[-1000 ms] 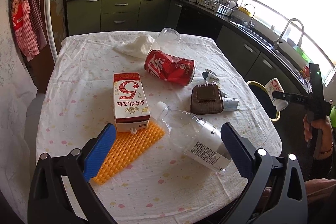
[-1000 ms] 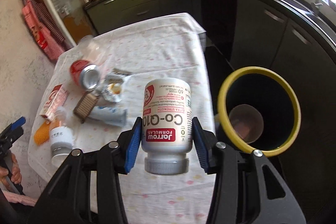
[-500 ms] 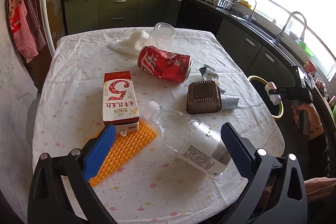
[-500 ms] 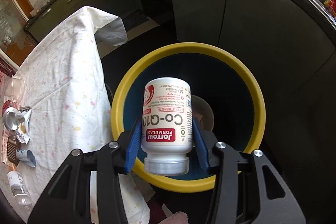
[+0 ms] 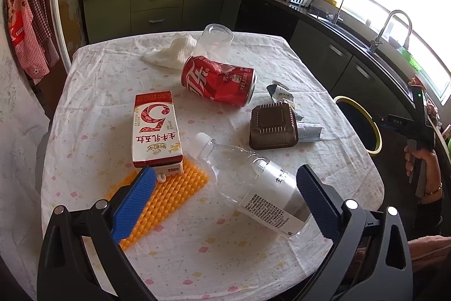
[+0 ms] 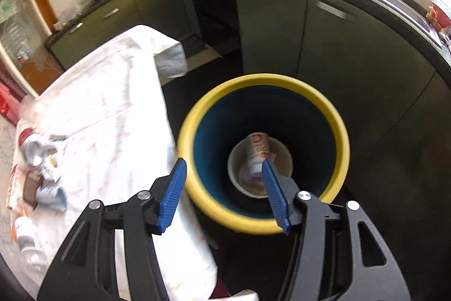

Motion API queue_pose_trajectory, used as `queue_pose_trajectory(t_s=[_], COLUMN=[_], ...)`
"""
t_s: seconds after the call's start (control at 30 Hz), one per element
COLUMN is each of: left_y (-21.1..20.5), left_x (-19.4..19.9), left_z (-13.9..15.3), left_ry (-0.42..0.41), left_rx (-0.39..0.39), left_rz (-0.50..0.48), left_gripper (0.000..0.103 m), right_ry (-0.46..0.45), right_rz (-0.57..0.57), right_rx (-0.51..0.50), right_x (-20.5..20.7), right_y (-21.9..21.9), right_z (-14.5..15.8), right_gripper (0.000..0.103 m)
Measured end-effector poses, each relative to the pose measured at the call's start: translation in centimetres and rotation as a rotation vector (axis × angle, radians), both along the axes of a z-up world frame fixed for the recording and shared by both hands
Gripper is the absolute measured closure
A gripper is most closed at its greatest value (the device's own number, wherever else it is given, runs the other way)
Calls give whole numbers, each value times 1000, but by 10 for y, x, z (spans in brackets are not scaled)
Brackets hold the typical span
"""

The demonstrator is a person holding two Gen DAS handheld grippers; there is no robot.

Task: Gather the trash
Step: 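Grasp the white milk carton with the left gripper and lift it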

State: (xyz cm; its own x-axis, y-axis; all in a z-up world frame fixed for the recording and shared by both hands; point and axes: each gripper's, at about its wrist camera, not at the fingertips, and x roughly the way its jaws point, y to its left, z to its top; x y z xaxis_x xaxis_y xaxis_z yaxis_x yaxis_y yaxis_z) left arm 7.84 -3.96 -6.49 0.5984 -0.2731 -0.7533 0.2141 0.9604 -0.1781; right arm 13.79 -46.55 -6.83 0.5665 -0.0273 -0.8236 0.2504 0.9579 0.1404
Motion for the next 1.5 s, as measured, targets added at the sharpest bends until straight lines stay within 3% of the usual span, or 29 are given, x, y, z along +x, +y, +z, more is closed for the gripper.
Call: queue_pose_trajectory(t_s=[0.33,0.7,1.0,1.3,1.5], left_y=[25,41,50,45,45], left_x=[8,73,107,123,125], left_z=[-8,-33,-50,-61,-67], left_ry=[27,129,246,291,306], left_rx=[60,110,81,115,99], left_rz=[74,160,178,164,162], left_gripper=[5,6,20,28,45], right_ry=[-96,-80,-62,-43,-47], right_rz=[56,117,131,133,130], right_rx=[24,65,85,102,102], right_x=[-29,-21,-15,-12,-13], right_y=[39,61,62,61,60], right_z=[22,13,3,-5,-5], right_gripper=[46,46,45,45,45])
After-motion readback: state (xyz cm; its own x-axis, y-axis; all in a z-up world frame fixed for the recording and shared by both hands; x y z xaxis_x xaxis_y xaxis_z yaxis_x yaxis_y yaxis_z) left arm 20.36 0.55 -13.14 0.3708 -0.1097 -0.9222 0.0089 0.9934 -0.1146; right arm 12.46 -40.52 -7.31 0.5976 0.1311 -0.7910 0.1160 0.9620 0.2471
